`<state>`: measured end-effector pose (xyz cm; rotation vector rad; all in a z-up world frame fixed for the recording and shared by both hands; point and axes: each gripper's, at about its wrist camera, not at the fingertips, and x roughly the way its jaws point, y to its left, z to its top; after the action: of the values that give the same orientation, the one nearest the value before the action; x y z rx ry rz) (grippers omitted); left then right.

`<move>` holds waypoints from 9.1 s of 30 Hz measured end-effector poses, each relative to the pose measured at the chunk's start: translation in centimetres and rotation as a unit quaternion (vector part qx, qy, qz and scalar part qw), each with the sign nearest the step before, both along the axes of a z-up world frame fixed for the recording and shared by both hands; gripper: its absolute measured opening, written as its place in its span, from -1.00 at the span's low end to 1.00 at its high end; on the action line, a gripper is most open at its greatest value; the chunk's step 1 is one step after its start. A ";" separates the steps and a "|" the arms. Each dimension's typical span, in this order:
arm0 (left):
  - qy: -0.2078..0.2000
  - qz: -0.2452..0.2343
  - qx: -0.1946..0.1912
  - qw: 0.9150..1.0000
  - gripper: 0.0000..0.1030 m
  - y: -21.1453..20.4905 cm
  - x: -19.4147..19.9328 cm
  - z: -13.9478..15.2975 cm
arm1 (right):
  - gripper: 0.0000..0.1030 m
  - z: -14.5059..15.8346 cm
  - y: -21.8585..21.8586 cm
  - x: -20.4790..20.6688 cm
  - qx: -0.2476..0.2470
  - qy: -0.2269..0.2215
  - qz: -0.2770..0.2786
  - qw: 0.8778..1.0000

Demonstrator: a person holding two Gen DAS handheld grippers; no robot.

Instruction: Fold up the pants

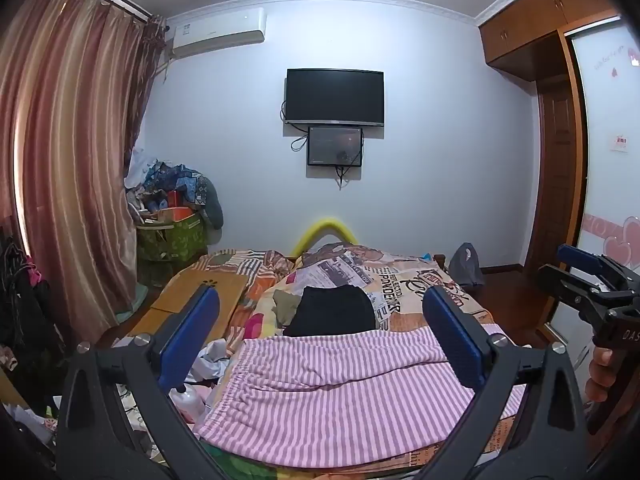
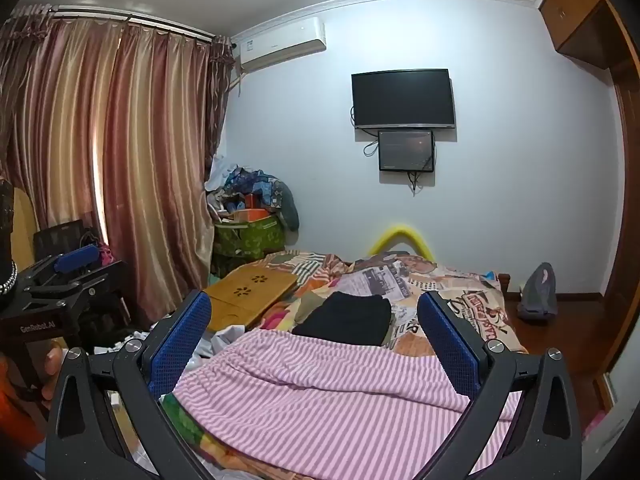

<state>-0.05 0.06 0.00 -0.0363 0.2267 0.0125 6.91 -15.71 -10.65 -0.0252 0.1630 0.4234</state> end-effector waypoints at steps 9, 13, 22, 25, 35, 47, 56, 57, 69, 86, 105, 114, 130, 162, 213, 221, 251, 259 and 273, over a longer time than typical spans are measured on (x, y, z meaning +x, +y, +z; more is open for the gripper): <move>-0.002 -0.001 0.005 1.000 0.99 -0.1 0.4 -0.7 | 0.99 0.0 0.1 -0.2 -0.006 0.002 -0.004 1.000; 0.001 -0.004 0.007 1.000 0.99 -0.2 0.3 -0.3 | 0.99 0.8 0.0 0.1 -0.002 0.004 -0.004 1.000; 0.005 -0.007 0.009 1.000 0.99 -0.4 0.5 -0.2 | 0.99 0.5 -0.2 0.3 0.002 0.005 -0.006 1.000; 0.006 -0.006 0.009 1.000 0.99 -0.6 0.4 0.0 | 0.99 0.4 -0.1 0.3 0.002 0.004 -0.007 1.000; 0.008 -0.007 0.008 1.000 0.99 -0.3 0.9 -0.4 | 0.99 0.4 -0.1 0.3 0.003 0.005 -0.006 1.000; 0.009 -0.010 0.007 1.000 0.99 -0.4 1.2 -0.9 | 0.99 0.3 -0.2 0.3 0.005 0.005 -0.008 1.000; 0.010 -0.014 0.005 1.000 0.99 -0.3 1.4 -0.7 | 0.99 0.3 -0.2 0.3 0.005 0.003 -0.011 1.000; 0.010 -0.015 0.005 1.000 0.99 -0.3 1.4 -0.6 | 0.99 0.3 -0.2 0.3 0.005 0.003 -0.010 1.000; 0.009 -0.016 0.005 1.000 0.99 -0.6 1.4 -0.7 | 0.99 0.5 -0.3 0.4 0.006 0.002 -0.012 1.000; 0.018 -0.017 0.001 1.000 0.99 -0.3 2.2 -0.9 | 0.99 0.2 -0.2 0.6 0.006 0.007 -0.014 1.000; 0.109 -0.007 -0.040 0.993 0.99 5.5 14.3 -5.6 | 0.99 -4.1 -2.7 9.2 -0.034 0.082 -0.070 0.994; 0.170 0.060 -0.006 0.984 0.99 10.0 25.4 -10.1 | 0.99 -6.7 -5.4 15.2 -0.052 0.138 -0.103 0.984; 0.315 0.093 0.025 0.944 0.99 15.2 41.2 -23.9 | 0.98 -15.2 -10.0 29.2 -0.103 0.259 -0.143 0.950; 0.447 0.070 -0.031 0.891 -0.30 17.7 48.3 -35.6 | 0.25 -30.2 -32.3 40.3 -0.010 0.446 -0.242 0.862; 0.312 0.038 0.022 0.949 -0.75 15.5 44.0 -25.8 | -0.88 -25.1 -3.7 39.5 -0.210 0.323 0.018 0.923; 0.295 0.029 0.018 0.955 -0.75 15.0 42.6 -23.1 | -0.89 -20.1 -4.6 37.9 -0.165 0.276 -0.019 0.946; 0.288 -0.049 0.024 0.956 -0.75 15.8 21.0 -22.4 | -0.89 -14.8 -7.0 14.0 -0.071 0.274 -0.008 0.959; 0.326 -0.047 0.001 0.944 -0.75 17.3 17.8 -27.5 | -0.89 -18.8 -6.8 11.0 -0.050 0.317 -0.004 0.947; 0.349 -0.029 -0.004 0.937 -0.42 17.5 14.6 -28.3 | -0.80 -22.2 -6.6 8.6 -0.050 0.350 -0.008 0.935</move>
<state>14.52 17.53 -28.28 -0.0331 0.9402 -0.0355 15.51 -22.36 -32.85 0.0282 0.8890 0.3929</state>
